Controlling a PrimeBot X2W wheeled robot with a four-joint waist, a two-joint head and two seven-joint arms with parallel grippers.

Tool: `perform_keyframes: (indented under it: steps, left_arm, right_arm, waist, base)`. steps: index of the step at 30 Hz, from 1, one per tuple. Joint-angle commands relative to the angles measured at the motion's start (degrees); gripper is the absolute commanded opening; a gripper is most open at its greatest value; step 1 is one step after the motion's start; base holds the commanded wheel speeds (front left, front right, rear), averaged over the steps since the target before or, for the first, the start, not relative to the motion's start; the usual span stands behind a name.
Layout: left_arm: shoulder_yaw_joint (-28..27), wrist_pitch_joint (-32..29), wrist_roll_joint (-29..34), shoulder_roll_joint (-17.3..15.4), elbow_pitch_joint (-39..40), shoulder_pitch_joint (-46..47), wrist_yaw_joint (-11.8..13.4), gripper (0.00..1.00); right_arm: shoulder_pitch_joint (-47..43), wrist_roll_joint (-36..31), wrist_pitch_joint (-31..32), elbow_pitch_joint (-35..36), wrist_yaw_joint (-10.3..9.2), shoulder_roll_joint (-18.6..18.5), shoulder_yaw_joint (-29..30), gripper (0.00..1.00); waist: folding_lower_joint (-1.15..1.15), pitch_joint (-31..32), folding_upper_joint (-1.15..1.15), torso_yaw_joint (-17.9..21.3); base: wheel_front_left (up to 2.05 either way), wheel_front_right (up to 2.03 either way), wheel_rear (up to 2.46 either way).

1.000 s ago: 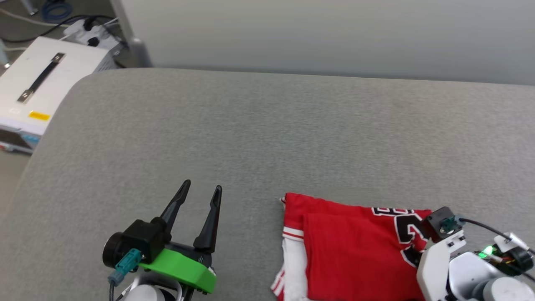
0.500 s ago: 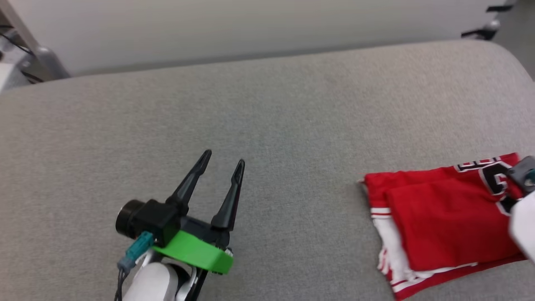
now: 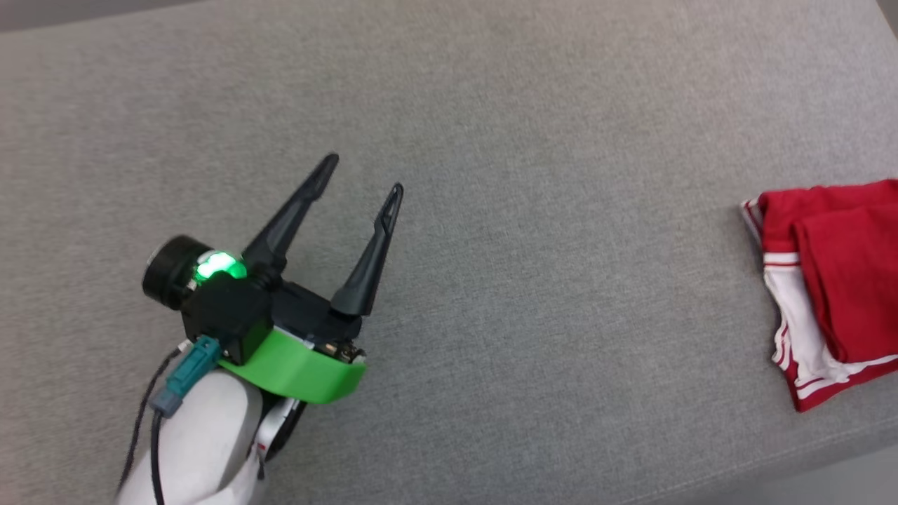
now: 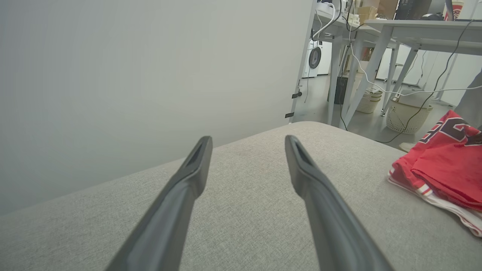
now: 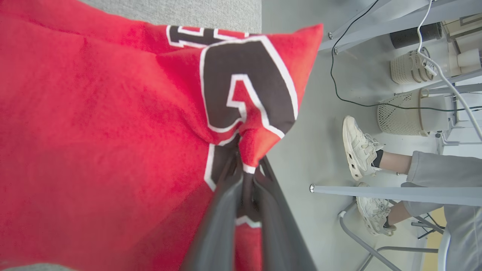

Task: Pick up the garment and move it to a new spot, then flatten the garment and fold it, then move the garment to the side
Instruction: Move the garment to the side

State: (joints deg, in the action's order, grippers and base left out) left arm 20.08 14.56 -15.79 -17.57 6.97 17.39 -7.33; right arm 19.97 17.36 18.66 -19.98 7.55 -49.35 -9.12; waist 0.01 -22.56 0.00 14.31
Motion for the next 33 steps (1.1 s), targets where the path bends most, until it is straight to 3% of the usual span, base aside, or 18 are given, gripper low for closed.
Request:
perform_keyframes:
  steps: [1, 8, 16, 17, 18, 19, 20, 27, 33]
  left_arm:
    - [-0.2, -0.3, 0.5, -0.9, 0.8, 1.8, -0.2, 1.00]
    - [-1.1, -2.8, 0.5, -3.6, 5.0, 5.0, -0.2, 1.00]
    - [-1.5, -4.1, 0.4, -4.8, 7.1, 5.9, 0.2, 1.00]
    - [-1.3, -3.8, 0.2, -4.6, 6.9, 5.7, 0.4, 1.00]
    - [-1.3, -3.6, 0.1, -4.5, 6.7, 5.5, 0.5, 1.00]
    - [-1.2, -3.5, 0.1, -4.4, 6.6, 5.4, 0.5, 1.00]
    - [-1.1, -3.3, 0.0, -4.3, 6.2, 5.2, 0.6, 1.00]
    - [-1.1, -1.4, -1.4, -2.6, 2.9, 3.8, 1.2, 1.00]
    - [-2.5, 0.0, -3.6, -0.6, -2.6, -0.1, 1.7, 1.00]
  right_arm:
    - [2.1, -0.6, -1.8, -2.1, -0.06, 1.1, 1.5, 0.00]
    - [9.0, -3.3, -8.9, -11.8, -0.06, 5.2, 7.9, 0.00]
    - [14.4, -6.2, -12.8, -20.6, -0.06, 8.0, 11.7, 0.00]
    - [15.3, -7.2, -13.3, -23.0, -0.06, 8.4, 12.2, 0.11]
    - [15.6, -7.5, -13.7, -23.6, -0.06, 8.5, 12.3, 0.45]
    - [15.8, -7.8, -14.1, -24.0, -0.06, 8.6, 12.4, 0.91]
    - [16.1, -8.1, -14.4, -24.5, -0.06, 8.7, 12.7, 1.00]
    - [16.6, -9.6, -14.9, -24.3, -0.06, 7.6, 13.3, 1.00]
    - [15.6, -7.5, -15.5, -16.1, -0.06, 7.7, 12.6, 1.00]
  waist:
    - [-0.01, -7.0, 0.00, 4.8]
    - [-0.01, -12.3, 0.00, 4.4]
    - [-0.01, -14.3, 0.00, 2.3]
    - [-0.01, -13.8, 0.00, 1.5]
    - [-0.01, -13.4, 0.00, 1.3]
    - [-0.01, -13.2, 0.00, 1.2]
    - [-0.01, -12.6, 0.00, 1.0]
    - [-0.01, -7.0, 0.00, -0.5]
    - [-0.01, 0.9, 0.00, -2.5]
  base:
    - [0.00, 0.00, 0.00]
    - [0.00, 0.00, 0.00]
    - [0.00, 0.00, 0.00]
    - [0.00, 0.00, 0.00]
    - [0.00, 0.00, 0.00]
    - [0.00, 0.00, 0.00]
    - [0.00, 0.00, 0.00]
    - [0.00, 0.00, 0.00]
    - [0.00, 0.00, 0.00]
